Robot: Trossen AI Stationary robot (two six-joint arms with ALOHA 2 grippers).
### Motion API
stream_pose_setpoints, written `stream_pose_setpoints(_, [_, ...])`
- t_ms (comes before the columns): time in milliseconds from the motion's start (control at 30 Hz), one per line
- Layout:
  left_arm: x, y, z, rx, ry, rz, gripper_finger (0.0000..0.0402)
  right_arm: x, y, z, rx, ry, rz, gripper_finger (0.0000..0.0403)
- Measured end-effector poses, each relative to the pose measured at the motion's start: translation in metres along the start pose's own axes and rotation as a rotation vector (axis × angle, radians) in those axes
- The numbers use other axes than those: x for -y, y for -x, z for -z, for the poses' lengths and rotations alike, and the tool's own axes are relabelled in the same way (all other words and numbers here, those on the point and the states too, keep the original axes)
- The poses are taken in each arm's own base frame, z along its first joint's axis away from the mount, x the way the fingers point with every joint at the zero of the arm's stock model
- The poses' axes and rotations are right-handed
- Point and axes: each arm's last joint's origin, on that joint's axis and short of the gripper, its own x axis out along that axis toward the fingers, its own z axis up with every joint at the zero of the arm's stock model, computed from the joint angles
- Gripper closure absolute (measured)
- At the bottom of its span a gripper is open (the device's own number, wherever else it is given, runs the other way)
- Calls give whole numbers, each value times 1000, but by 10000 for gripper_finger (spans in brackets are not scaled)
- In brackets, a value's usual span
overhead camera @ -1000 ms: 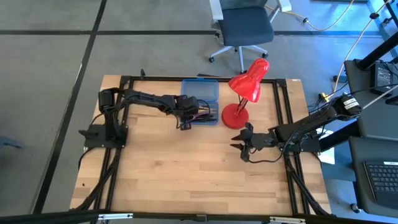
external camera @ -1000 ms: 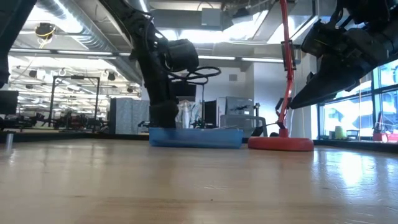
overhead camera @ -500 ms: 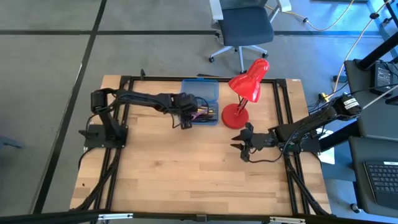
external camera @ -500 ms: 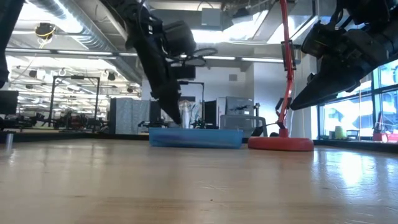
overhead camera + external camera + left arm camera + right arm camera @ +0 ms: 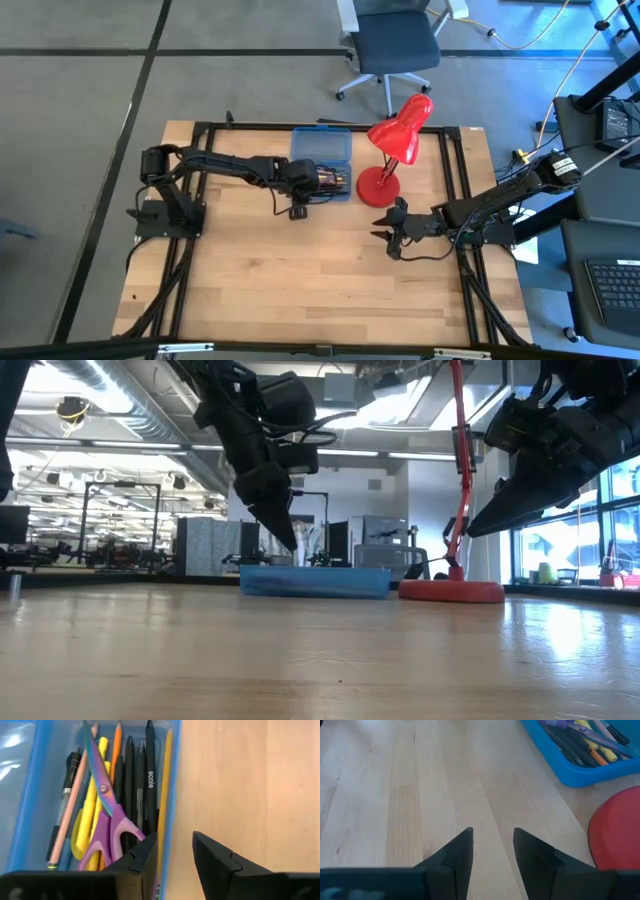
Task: Pick & place school supplies into a supply box
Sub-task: Close the blue supply box
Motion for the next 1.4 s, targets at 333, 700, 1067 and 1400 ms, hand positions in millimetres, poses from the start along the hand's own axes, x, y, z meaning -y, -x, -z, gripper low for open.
stream_pose_setpoints(333, [6, -27, 8, -92, -31, -54, 320, 0, 0, 0, -5, -1, 2, 258])
stream_pose_setpoints(700, [7, -34, 15, -155, -18, -47, 360, 0, 0, 1, -6, 1, 3, 258])
stream_pose_setpoints(1067, [67, -25, 25, -271, 25, 27, 398, 1, 0, -1, 31, -211, 38, 258])
stream_pose_setpoints(1400, [171, -3, 42, -259, -67, 189, 399, 0, -1, -12, 119, -270, -5, 258])
